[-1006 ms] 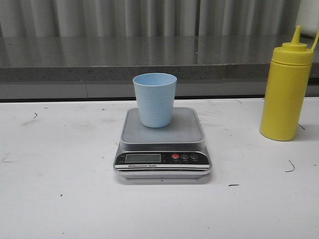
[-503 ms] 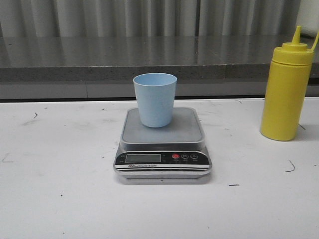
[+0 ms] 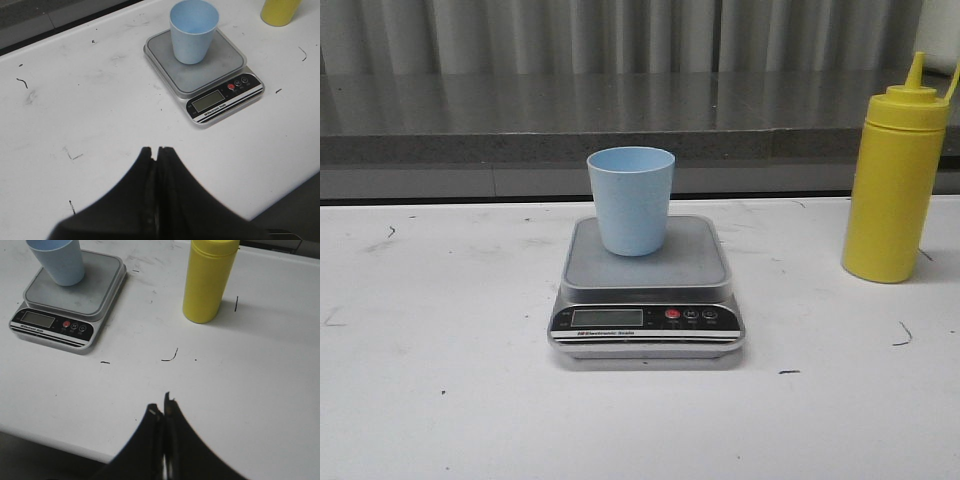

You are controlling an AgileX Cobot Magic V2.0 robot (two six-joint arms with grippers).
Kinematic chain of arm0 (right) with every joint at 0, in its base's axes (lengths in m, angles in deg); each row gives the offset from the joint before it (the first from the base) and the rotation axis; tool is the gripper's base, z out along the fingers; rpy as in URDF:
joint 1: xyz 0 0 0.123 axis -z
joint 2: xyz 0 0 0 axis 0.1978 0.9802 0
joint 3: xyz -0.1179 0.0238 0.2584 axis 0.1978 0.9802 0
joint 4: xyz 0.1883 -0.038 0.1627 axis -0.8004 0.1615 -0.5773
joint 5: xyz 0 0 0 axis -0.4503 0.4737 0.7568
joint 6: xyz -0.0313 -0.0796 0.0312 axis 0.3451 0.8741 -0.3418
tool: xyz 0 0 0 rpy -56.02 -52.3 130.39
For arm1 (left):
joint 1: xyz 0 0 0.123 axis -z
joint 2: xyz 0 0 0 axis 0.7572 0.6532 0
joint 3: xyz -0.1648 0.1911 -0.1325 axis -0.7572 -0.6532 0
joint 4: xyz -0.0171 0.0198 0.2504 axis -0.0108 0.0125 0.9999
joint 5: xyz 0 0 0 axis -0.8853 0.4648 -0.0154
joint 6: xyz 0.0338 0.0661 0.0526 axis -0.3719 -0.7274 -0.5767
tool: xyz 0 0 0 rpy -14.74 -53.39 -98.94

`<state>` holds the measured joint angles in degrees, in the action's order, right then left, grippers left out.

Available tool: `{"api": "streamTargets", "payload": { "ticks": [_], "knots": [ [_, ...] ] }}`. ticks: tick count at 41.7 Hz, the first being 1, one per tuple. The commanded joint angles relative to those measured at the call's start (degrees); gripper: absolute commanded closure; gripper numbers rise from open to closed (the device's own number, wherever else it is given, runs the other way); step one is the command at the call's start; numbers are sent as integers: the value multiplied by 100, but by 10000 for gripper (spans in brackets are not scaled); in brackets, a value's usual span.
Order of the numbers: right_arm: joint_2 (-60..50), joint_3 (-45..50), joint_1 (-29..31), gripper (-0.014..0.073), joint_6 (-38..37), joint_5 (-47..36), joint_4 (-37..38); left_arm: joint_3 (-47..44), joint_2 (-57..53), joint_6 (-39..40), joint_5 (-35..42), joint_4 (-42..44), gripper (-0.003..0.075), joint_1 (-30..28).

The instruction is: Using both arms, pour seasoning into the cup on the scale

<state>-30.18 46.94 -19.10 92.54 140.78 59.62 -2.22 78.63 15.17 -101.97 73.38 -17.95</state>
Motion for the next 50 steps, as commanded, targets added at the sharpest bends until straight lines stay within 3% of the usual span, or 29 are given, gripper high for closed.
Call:
{"api": "streamTargets", "payload": {
  "ticks": [1, 16, 22, 28, 35, 43, 50],
  "knots": [
    [17, -167, -14, 711, -7, -381, -50, 153, -16, 17, 395, 18, 740, 29],
    [17, -167, -14, 711, -7, -381, -50, 139, -185, 17, 399, -4, 740, 55],
    [17, -167, -14, 711, -7, -375, -50, -206, -699, 17, 701, -6, 740, -357],
    [17, -167, -14, 711, -7, -375, -50, -1058, -1449, 17, 1554, 49, 740, -1040],
    [17, -167, -14, 711, -7, -375, -50, -2540, -2481, 17, 3292, -227, 740, -1905],
    [17, -167, -14, 711, -7, -375, -50, -3958, -3551, 17, 4336, -791, 740, -2650],
    [17, -167, -14, 711, -7, -375, -50, -4747, -4105, 17, 5035, -803, 740, -2920]
  ]
}}
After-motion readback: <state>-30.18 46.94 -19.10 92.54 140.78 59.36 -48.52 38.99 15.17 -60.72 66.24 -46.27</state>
